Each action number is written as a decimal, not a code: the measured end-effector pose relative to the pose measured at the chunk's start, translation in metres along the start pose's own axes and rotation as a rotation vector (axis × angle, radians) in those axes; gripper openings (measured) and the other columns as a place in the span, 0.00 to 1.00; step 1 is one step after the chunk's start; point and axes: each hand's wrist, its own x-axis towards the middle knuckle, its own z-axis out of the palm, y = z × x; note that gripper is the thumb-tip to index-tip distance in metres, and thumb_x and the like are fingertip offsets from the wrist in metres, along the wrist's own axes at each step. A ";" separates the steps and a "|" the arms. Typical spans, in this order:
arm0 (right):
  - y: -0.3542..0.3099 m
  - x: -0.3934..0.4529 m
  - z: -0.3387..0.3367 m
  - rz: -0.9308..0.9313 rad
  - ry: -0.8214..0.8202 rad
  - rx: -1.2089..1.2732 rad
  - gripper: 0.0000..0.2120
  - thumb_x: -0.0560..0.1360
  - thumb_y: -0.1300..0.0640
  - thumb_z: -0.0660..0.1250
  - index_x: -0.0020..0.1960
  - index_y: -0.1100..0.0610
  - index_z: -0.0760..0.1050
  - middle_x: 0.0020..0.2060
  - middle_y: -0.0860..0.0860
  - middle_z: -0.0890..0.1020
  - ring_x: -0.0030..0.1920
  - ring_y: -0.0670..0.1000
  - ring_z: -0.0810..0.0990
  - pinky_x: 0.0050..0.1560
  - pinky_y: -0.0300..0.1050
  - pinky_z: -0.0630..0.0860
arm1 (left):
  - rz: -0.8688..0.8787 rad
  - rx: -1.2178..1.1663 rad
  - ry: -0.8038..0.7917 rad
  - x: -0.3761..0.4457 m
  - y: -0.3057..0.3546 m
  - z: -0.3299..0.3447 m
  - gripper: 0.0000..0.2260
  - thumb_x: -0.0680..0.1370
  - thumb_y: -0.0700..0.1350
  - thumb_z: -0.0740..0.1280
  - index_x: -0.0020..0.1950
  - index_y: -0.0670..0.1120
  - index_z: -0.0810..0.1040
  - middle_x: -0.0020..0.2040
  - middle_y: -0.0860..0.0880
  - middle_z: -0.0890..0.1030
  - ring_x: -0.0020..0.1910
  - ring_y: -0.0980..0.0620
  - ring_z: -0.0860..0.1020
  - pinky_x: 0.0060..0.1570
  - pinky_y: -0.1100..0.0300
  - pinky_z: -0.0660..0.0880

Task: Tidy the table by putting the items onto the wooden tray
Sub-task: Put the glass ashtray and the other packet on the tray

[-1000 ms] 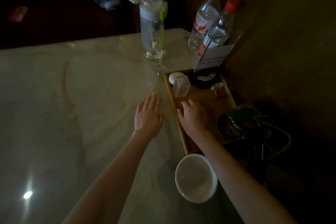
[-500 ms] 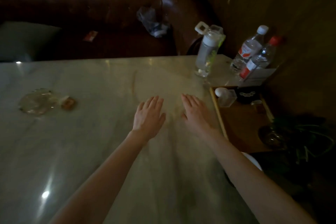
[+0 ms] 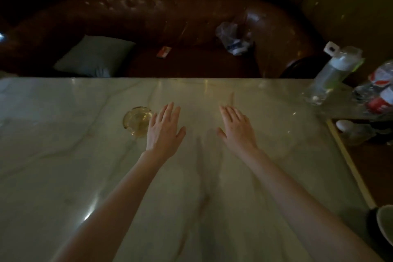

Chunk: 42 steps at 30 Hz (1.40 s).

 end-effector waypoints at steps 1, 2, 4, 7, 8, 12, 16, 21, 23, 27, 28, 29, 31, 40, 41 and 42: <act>-0.011 0.007 0.006 -0.009 -0.014 0.001 0.31 0.77 0.50 0.58 0.74 0.59 0.48 0.74 0.55 0.58 0.74 0.54 0.56 0.71 0.50 0.56 | -0.026 -0.007 0.006 0.000 -0.015 0.001 0.26 0.78 0.52 0.58 0.73 0.45 0.56 0.75 0.45 0.57 0.73 0.47 0.54 0.69 0.48 0.52; -0.022 0.014 0.013 -0.020 -0.028 0.003 0.31 0.77 0.50 0.58 0.74 0.59 0.49 0.74 0.56 0.58 0.74 0.54 0.56 0.71 0.50 0.56 | -0.048 -0.013 0.015 -0.001 -0.029 0.002 0.26 0.77 0.52 0.59 0.73 0.45 0.57 0.75 0.45 0.57 0.73 0.46 0.55 0.69 0.48 0.53; -0.042 0.027 0.027 -0.044 -0.051 0.016 0.31 0.77 0.50 0.57 0.74 0.59 0.49 0.74 0.56 0.58 0.74 0.55 0.55 0.71 0.51 0.55 | -0.081 -0.023 0.027 -0.002 -0.055 0.004 0.28 0.76 0.53 0.61 0.72 0.44 0.58 0.74 0.44 0.59 0.73 0.45 0.56 0.69 0.47 0.55; -0.068 0.046 0.046 -0.077 -0.078 0.023 0.31 0.78 0.50 0.56 0.74 0.58 0.48 0.74 0.55 0.57 0.74 0.55 0.55 0.72 0.50 0.54 | -0.156 -0.044 0.019 -0.004 -0.090 0.011 0.32 0.73 0.55 0.65 0.72 0.44 0.58 0.74 0.43 0.59 0.72 0.44 0.57 0.69 0.47 0.56; -0.075 0.053 0.052 -0.083 -0.087 0.024 0.31 0.77 0.50 0.56 0.74 0.58 0.48 0.74 0.55 0.57 0.74 0.54 0.55 0.72 0.50 0.54 | -0.188 -0.053 0.012 -0.005 -0.100 0.014 0.34 0.72 0.55 0.66 0.73 0.44 0.57 0.74 0.43 0.58 0.72 0.44 0.56 0.69 0.47 0.56; -0.097 0.078 0.079 -0.086 -0.129 0.066 0.30 0.77 0.50 0.57 0.74 0.58 0.51 0.73 0.55 0.60 0.73 0.55 0.57 0.73 0.51 0.56 | -0.292 -0.134 0.000 -0.003 -0.134 0.028 0.38 0.71 0.59 0.67 0.73 0.45 0.55 0.75 0.45 0.57 0.73 0.46 0.55 0.69 0.47 0.57; -0.109 0.090 0.102 -0.015 -0.133 0.145 0.27 0.77 0.49 0.59 0.71 0.59 0.59 0.69 0.56 0.68 0.69 0.56 0.64 0.69 0.51 0.60 | -0.418 -0.241 -0.050 0.002 -0.153 0.043 0.43 0.67 0.62 0.69 0.74 0.46 0.52 0.75 0.43 0.54 0.73 0.43 0.55 0.68 0.47 0.58; -0.114 0.097 0.127 0.054 -0.113 0.144 0.29 0.73 0.43 0.62 0.66 0.61 0.66 0.62 0.58 0.74 0.63 0.59 0.70 0.62 0.53 0.67 | -0.491 -0.343 -0.068 0.014 -0.160 0.068 0.49 0.63 0.61 0.73 0.74 0.44 0.51 0.74 0.42 0.56 0.72 0.43 0.57 0.68 0.48 0.59; -0.116 0.100 0.135 0.078 -0.069 0.156 0.32 0.71 0.39 0.61 0.63 0.62 0.69 0.59 0.59 0.76 0.60 0.61 0.72 0.59 0.54 0.69 | -0.499 -0.378 -0.055 0.019 -0.160 0.076 0.51 0.61 0.61 0.74 0.74 0.43 0.51 0.74 0.41 0.57 0.71 0.42 0.59 0.67 0.47 0.62; -0.119 0.106 0.143 0.132 -0.010 0.175 0.32 0.68 0.38 0.66 0.61 0.61 0.71 0.57 0.58 0.76 0.58 0.60 0.72 0.57 0.53 0.69 | -0.535 -0.453 0.029 0.021 -0.157 0.088 0.53 0.58 0.60 0.76 0.73 0.42 0.52 0.73 0.41 0.58 0.70 0.42 0.60 0.65 0.46 0.66; -0.119 0.107 0.144 0.139 -0.001 0.179 0.31 0.68 0.39 0.66 0.61 0.61 0.71 0.57 0.57 0.76 0.58 0.60 0.72 0.58 0.53 0.68 | -0.548 -0.475 0.049 0.021 -0.155 0.090 0.53 0.58 0.59 0.76 0.73 0.42 0.52 0.73 0.41 0.57 0.71 0.43 0.59 0.66 0.48 0.65; -0.120 0.107 0.145 0.139 0.008 0.173 0.30 0.69 0.39 0.66 0.60 0.60 0.72 0.57 0.57 0.76 0.58 0.60 0.72 0.58 0.53 0.68 | -0.561 -0.501 0.064 0.021 -0.153 0.092 0.53 0.58 0.58 0.77 0.73 0.42 0.51 0.74 0.41 0.55 0.72 0.43 0.57 0.66 0.49 0.62; -0.120 0.105 0.145 0.138 0.015 0.169 0.26 0.70 0.42 0.65 0.59 0.59 0.73 0.57 0.56 0.76 0.58 0.59 0.72 0.58 0.52 0.68 | -0.589 -0.549 0.089 0.022 -0.149 0.094 0.53 0.59 0.56 0.78 0.73 0.43 0.51 0.74 0.41 0.54 0.72 0.44 0.56 0.67 0.52 0.60; -0.120 0.099 0.145 0.253 0.038 0.361 0.19 0.68 0.50 0.71 0.55 0.59 0.76 0.49 0.57 0.79 0.53 0.58 0.74 0.55 0.50 0.68 | -0.658 -0.576 0.174 0.024 -0.140 0.087 0.47 0.60 0.54 0.78 0.72 0.45 0.56 0.69 0.43 0.64 0.65 0.45 0.66 0.61 0.55 0.64; -0.119 0.097 0.144 0.265 0.037 0.397 0.18 0.68 0.51 0.71 0.55 0.59 0.77 0.49 0.57 0.79 0.52 0.58 0.74 0.54 0.49 0.69 | -0.663 -0.578 0.181 0.023 -0.140 0.087 0.47 0.60 0.54 0.78 0.72 0.44 0.57 0.69 0.43 0.65 0.65 0.45 0.66 0.62 0.54 0.64; -0.119 0.096 0.143 0.277 0.038 0.463 0.17 0.68 0.53 0.72 0.54 0.59 0.77 0.48 0.57 0.80 0.50 0.57 0.76 0.53 0.48 0.70 | -0.667 -0.579 0.187 0.022 -0.139 0.087 0.47 0.60 0.54 0.78 0.72 0.44 0.58 0.68 0.43 0.65 0.65 0.45 0.66 0.62 0.53 0.64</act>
